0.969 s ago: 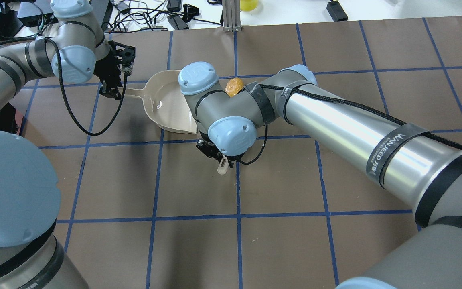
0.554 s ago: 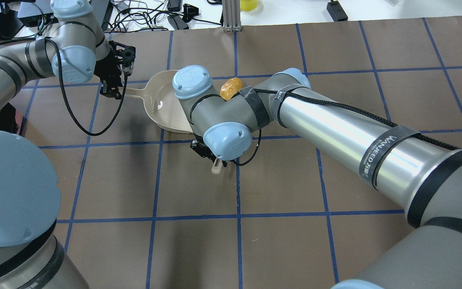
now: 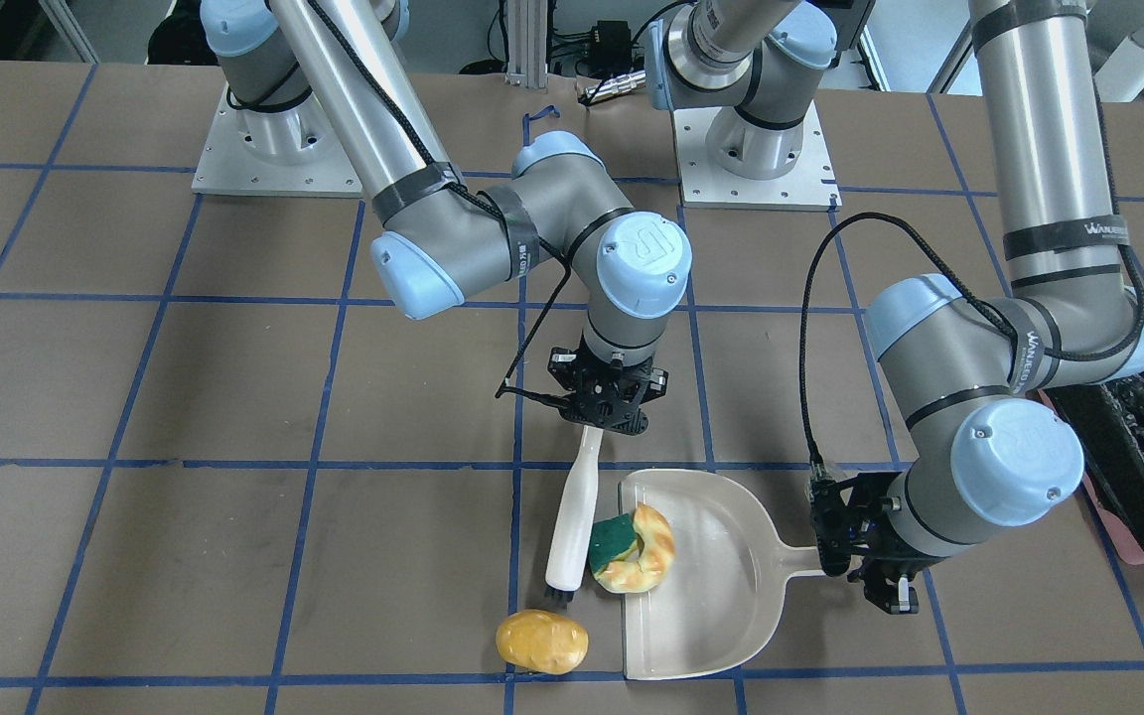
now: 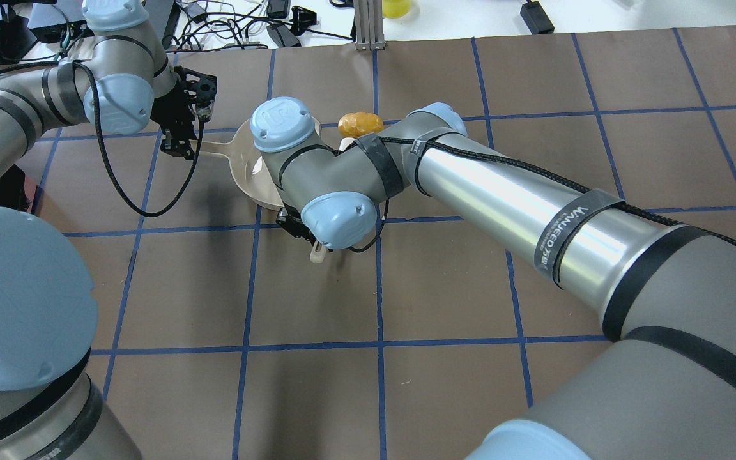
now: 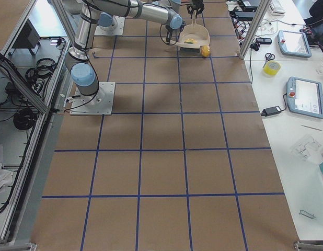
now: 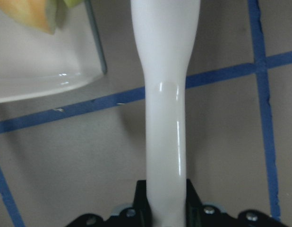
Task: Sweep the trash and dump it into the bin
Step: 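Sweep the trash with the brush toward the dustpan held by the left gripper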
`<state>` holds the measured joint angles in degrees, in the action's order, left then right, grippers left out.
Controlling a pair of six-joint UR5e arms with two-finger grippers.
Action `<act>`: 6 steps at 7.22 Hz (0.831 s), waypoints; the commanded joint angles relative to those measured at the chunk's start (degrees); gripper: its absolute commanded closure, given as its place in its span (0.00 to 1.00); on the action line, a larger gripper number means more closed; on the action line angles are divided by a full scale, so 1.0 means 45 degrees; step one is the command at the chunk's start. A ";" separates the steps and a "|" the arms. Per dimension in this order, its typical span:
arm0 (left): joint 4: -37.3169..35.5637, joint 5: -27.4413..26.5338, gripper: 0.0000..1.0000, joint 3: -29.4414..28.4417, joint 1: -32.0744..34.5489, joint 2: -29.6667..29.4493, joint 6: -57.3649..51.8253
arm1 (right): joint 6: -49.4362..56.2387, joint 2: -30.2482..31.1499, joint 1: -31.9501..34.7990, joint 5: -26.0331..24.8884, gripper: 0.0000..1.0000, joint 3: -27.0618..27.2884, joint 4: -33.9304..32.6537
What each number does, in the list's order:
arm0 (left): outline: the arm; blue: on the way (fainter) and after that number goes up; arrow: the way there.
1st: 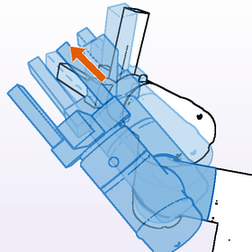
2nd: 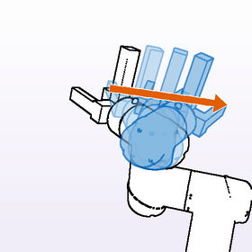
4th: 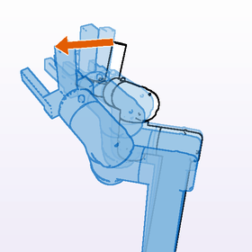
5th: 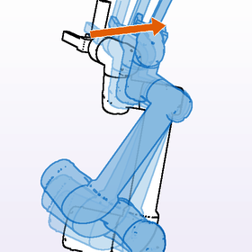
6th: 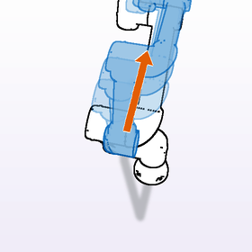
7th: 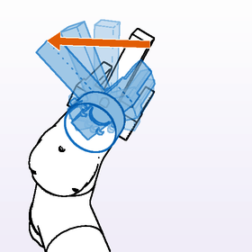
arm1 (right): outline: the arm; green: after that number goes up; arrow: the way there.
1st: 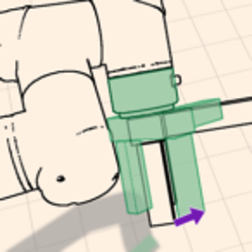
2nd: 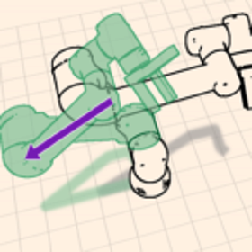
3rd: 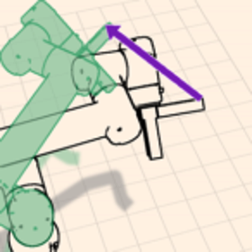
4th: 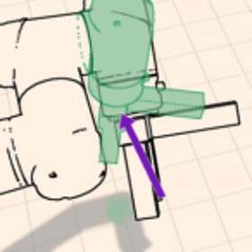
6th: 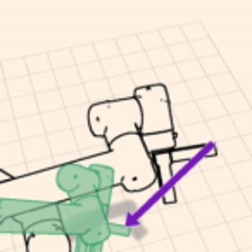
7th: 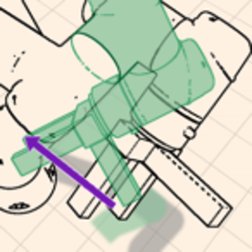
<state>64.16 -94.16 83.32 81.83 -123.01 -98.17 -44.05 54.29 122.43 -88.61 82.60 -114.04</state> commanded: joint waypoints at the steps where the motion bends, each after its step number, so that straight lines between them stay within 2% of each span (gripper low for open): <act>1: 0.0000 0.0007 1.00 0.0019 0.0000 -0.0008 0.0000 | 0.1051 -0.0697 0.0176 0.0603 0.87 -0.1008 0.0048; 4: -0.0039 -0.0012 1.00 0.0194 0.0000 0.0069 0.0000 | 0.1410 -0.0698 0.0644 0.1563 0.84 -0.1303 0.0048; 6: -0.0078 -0.0013 1.00 0.0215 0.0000 0.0070 0.0000 | 0.1527 -0.0601 0.0626 0.1489 0.84 -0.1402 0.0591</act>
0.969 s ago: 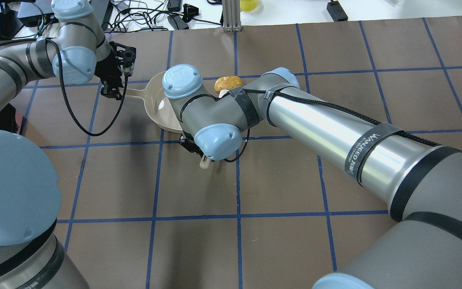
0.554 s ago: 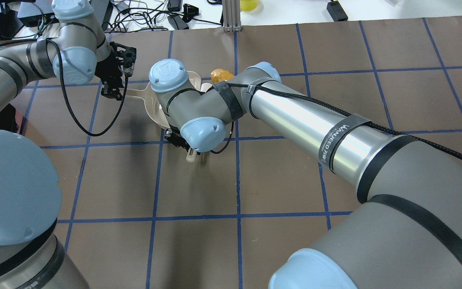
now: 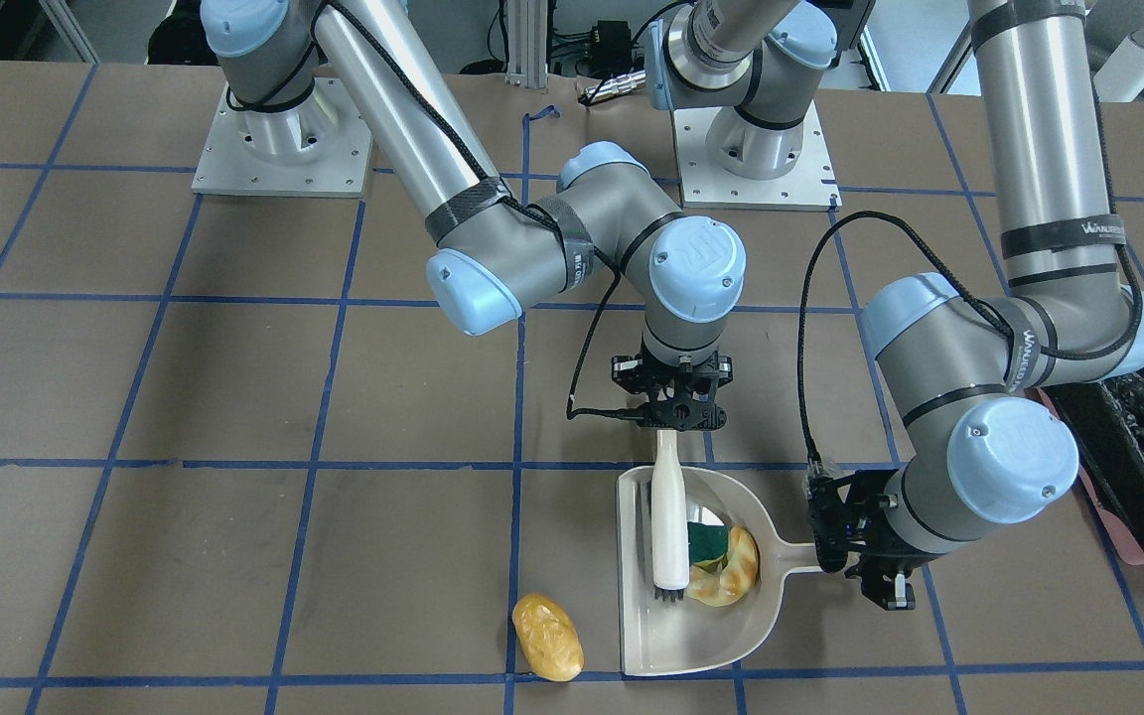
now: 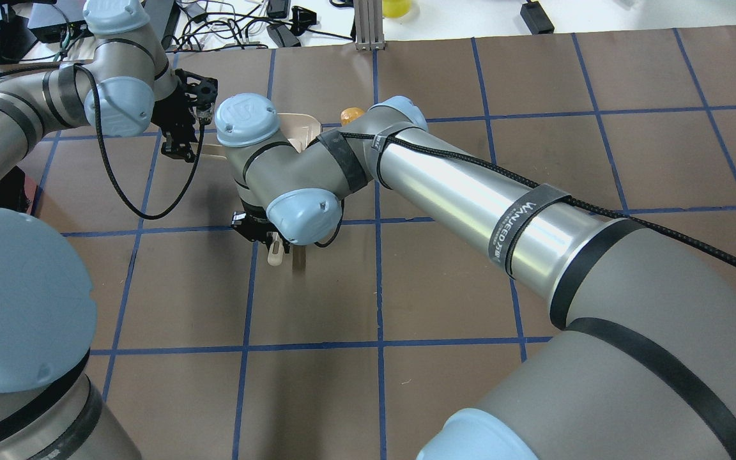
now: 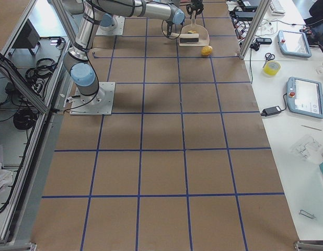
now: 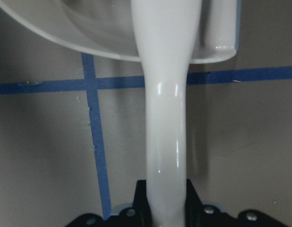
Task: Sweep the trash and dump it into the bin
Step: 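Sweep the trash with the brush toward the dustpan held by the left gripper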
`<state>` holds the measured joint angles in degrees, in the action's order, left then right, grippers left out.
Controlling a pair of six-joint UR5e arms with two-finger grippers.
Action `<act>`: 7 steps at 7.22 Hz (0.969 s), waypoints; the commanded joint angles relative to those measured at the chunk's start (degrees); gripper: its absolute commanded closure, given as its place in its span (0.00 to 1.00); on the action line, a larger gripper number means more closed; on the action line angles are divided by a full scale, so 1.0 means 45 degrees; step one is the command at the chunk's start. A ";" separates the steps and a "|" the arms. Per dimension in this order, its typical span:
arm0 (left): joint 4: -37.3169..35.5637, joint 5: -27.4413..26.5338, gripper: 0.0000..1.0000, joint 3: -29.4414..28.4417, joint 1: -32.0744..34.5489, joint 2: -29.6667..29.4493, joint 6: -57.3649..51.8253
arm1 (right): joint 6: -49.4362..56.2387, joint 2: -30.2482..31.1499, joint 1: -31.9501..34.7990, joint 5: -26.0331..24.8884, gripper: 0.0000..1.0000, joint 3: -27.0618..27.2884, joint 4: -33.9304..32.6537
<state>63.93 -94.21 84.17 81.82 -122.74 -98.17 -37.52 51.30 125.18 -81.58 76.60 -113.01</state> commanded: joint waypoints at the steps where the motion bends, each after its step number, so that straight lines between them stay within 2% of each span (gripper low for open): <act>1: -0.0026 -0.0002 1.00 0.0025 0.0000 0.0029 0.0000 | 0.0133 0.0296 -0.0082 -0.0479 0.84 -0.0069 0.0638; 3: -0.0026 0.0018 1.00 0.0025 0.0000 0.0029 0.0000 | 0.0831 0.0901 -0.0355 -0.1456 0.84 -0.0069 0.2019; 5: -0.0026 -0.0118 1.00 0.0006 0.0000 0.0010 0.0019 | 0.1130 0.1429 -0.1152 -0.1869 0.85 -0.0069 0.3137; 7: 0.0051 -0.0216 1.00 -0.0014 0.0000 0.0048 0.0214 | 0.2992 0.2558 -0.2264 -0.2763 0.87 0.0028 0.5260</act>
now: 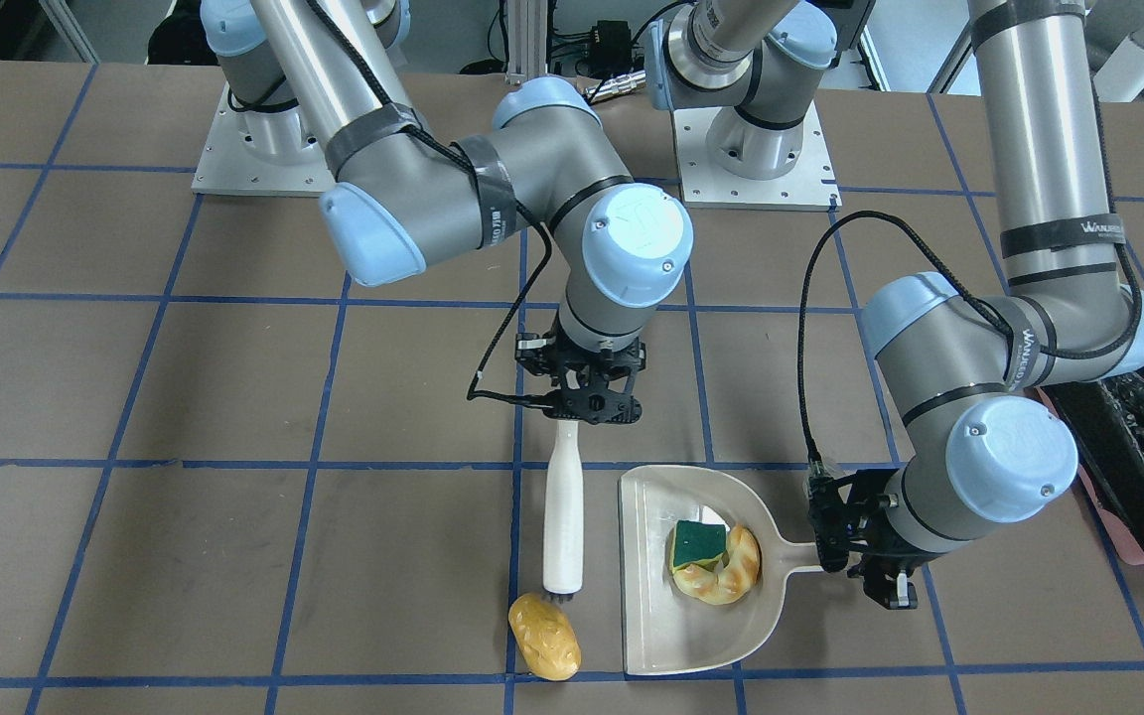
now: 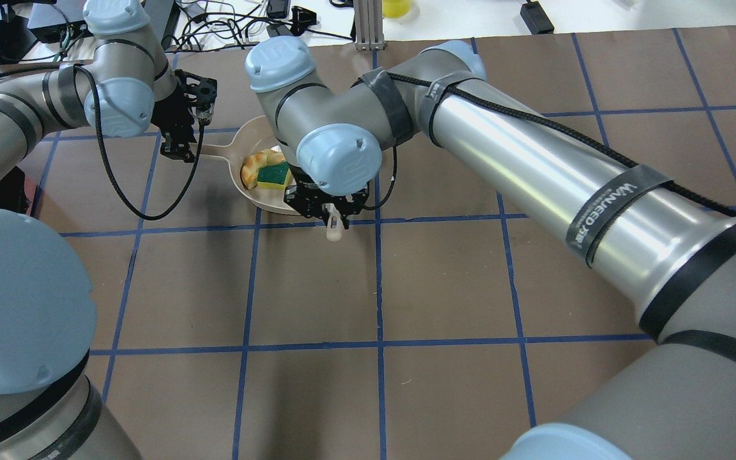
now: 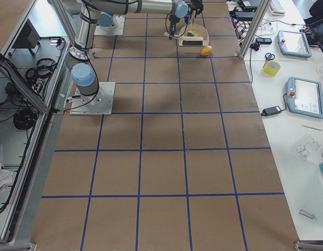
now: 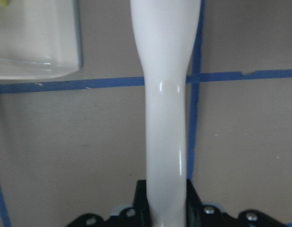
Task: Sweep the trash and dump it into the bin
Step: 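Lift the brush with the right gripper back toward the remaining potato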
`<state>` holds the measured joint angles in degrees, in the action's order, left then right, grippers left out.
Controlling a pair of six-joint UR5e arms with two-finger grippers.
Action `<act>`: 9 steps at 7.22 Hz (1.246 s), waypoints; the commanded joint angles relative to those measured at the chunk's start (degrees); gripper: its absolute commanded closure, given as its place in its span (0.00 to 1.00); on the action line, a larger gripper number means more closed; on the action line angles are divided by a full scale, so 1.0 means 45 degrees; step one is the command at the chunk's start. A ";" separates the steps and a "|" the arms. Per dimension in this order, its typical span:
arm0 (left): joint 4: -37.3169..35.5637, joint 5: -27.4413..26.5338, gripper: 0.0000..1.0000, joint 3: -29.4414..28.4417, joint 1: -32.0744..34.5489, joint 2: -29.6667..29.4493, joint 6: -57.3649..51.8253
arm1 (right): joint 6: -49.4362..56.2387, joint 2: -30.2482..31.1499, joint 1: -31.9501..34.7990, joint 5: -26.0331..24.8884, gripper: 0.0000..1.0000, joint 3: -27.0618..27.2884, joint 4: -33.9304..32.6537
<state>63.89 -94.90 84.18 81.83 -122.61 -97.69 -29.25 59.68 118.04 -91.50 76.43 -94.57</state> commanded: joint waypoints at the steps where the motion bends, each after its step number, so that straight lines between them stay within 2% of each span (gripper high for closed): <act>1: 0.0080 -0.0082 1.00 -0.0055 0.0000 0.0040 0.0147 | 0.2154 0.0740 -0.1418 -0.0566 0.89 0.0065 0.1171; 4: 0.0080 -0.0335 1.00 -0.0114 0.0019 0.0020 0.0303 | 0.6155 0.0157 -0.3023 -0.1385 0.89 0.0027 0.0687; 5: 0.0080 -0.0413 1.00 -0.0114 0.0097 0.0020 0.0574 | 0.7077 -0.0251 -0.3163 -0.1986 0.89 -0.0109 0.0509; 6: 0.0080 -0.0414 1.00 -0.0114 0.0213 0.0020 0.0809 | 0.7434 -0.0623 -0.3184 -0.2398 0.89 -0.0304 0.0295; 9: 0.0080 -0.0414 1.00 -0.0133 0.0234 0.0001 0.0870 | 0.7631 -0.1736 -0.3087 -0.2401 0.89 -0.1397 0.0078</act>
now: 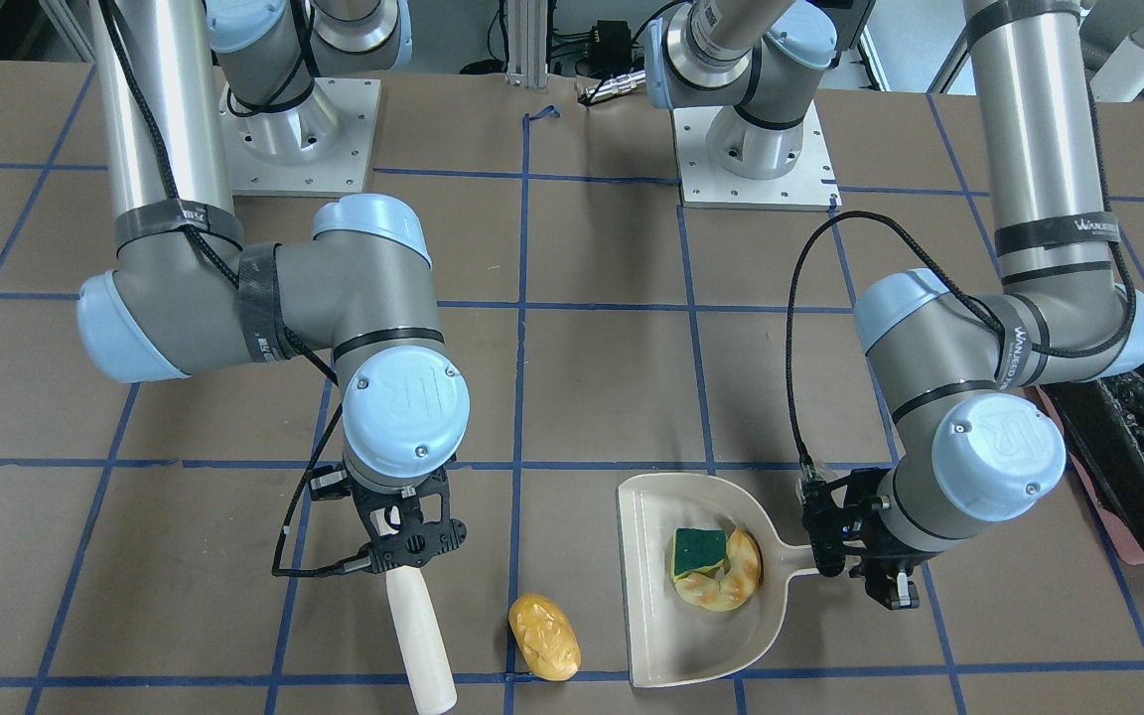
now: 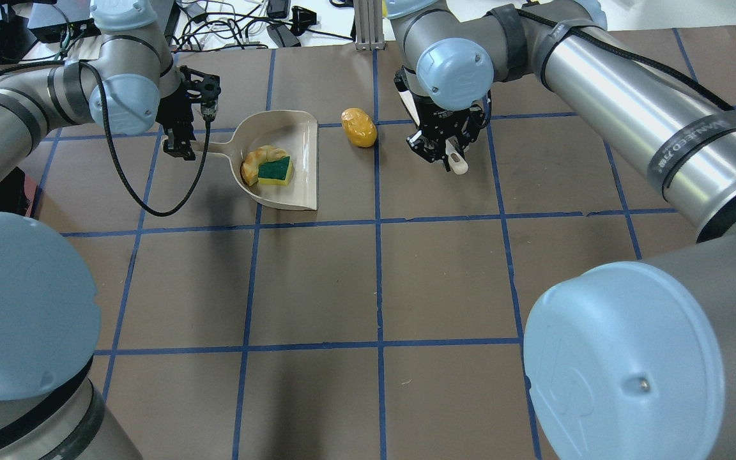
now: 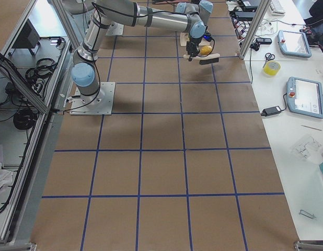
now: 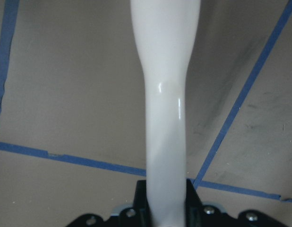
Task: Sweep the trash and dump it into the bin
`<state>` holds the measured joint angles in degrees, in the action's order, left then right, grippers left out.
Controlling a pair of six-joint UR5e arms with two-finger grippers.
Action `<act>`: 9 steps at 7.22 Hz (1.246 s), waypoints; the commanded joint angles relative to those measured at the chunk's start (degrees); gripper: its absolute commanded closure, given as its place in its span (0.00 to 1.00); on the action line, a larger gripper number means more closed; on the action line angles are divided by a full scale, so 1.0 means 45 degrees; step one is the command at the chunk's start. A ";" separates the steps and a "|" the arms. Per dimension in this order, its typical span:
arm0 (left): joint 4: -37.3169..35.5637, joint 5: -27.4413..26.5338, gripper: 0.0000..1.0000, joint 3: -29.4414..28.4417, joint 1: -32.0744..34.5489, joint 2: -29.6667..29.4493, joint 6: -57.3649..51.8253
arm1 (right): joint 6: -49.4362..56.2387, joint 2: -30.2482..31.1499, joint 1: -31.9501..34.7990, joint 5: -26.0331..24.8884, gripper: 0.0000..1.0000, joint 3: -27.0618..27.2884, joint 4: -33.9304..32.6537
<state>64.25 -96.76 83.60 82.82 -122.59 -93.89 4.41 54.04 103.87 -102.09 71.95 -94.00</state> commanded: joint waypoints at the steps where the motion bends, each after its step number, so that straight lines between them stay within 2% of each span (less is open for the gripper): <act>1: 0.0000 -0.0002 1.00 -0.0004 0.0032 -0.0003 0.0045 | 0.0230 -0.0466 0.0236 -0.0048 0.89 -0.0442 -0.0028; 4: 0.0000 -0.0002 1.00 -0.0004 0.0111 -0.0003 0.0240 | -0.0062 -0.0525 0.1367 0.0030 0.89 -0.0423 -0.0048; 9: -0.0020 0.0017 1.00 0.0093 0.0111 0.0017 0.0240 | -0.2364 -0.0603 0.3145 0.0771 0.89 -0.0462 -0.0067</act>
<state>64.16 -96.70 83.84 83.32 -122.59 -92.81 -4.30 51.33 116.07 -99.44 70.01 -94.24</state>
